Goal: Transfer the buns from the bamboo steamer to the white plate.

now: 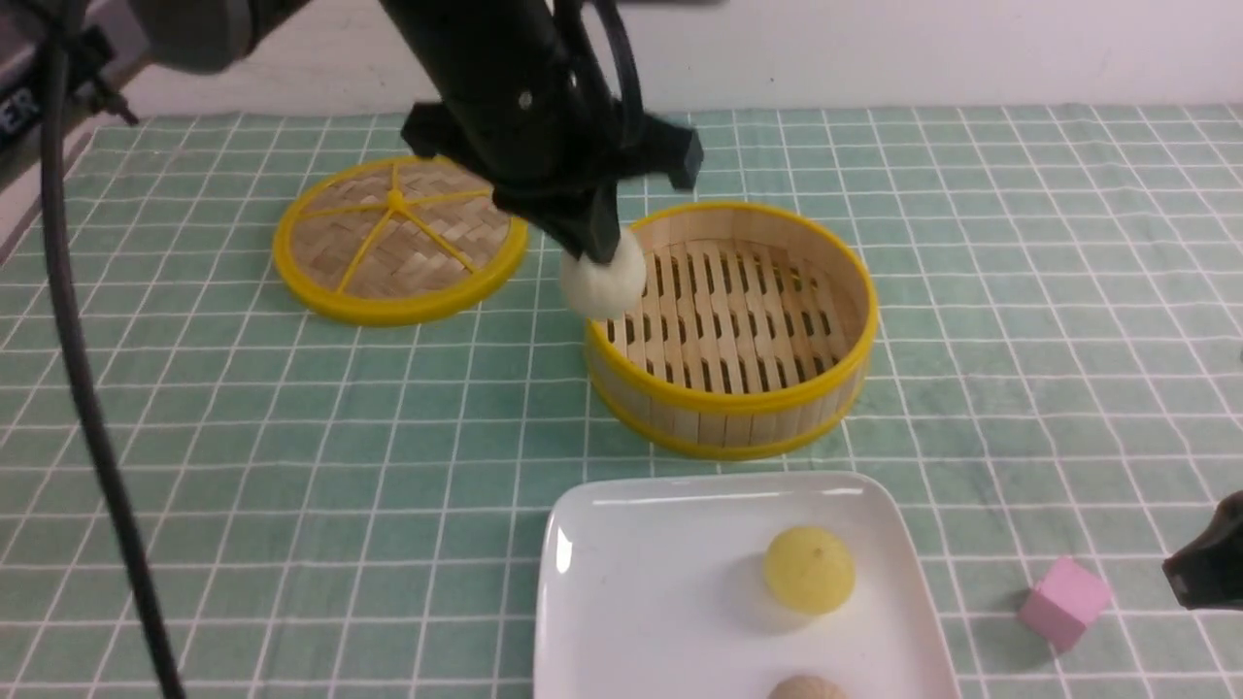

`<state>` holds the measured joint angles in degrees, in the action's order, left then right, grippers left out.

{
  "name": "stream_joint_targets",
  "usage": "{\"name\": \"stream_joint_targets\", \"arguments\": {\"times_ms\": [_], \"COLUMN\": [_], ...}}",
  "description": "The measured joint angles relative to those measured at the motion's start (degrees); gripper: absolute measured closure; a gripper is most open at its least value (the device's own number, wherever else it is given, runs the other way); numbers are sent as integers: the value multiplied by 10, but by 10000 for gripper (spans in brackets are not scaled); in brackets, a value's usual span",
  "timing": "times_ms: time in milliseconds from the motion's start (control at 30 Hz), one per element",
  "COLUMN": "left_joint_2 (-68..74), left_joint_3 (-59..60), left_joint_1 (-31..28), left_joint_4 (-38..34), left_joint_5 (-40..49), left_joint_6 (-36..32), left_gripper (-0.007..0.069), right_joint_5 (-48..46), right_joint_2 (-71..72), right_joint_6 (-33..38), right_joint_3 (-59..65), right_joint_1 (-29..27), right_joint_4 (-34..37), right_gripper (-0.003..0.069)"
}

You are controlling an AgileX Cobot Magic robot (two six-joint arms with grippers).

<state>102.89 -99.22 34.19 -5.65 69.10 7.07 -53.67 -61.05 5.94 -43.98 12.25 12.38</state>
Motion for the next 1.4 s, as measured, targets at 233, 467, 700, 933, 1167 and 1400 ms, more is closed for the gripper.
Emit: {"name": "stream_joint_targets", "arguments": {"times_ms": [233,467,700,933,1167,1400], "left_joint_2": [9,45,52,52,52,52], "left_joint_3": [169,218,218,189,185,185], "left_joint_1": [64,86,86,86,86,86], "left_joint_4": [-21,-25,-26,-29,-29,-29], "left_joint_5": [-134,-227,-229,-206,-206,-206], "left_joint_6": [1,36,43,44,44,44], "left_gripper": [596,561,416,305,301,301], "right_joint_5": [0,-16,-68,-58,185,272], "right_joint_2": [0,13,120,373,512,518], "right_joint_6": [0,0,0,0,31,47], "right_joint_3": [0,0,0,41,187,245], "right_joint_1": [0,0,0,0,0,0], "right_joint_4": [0,2,0,7,10,13], "right_gripper": [636,625,626,626,658,671]}}
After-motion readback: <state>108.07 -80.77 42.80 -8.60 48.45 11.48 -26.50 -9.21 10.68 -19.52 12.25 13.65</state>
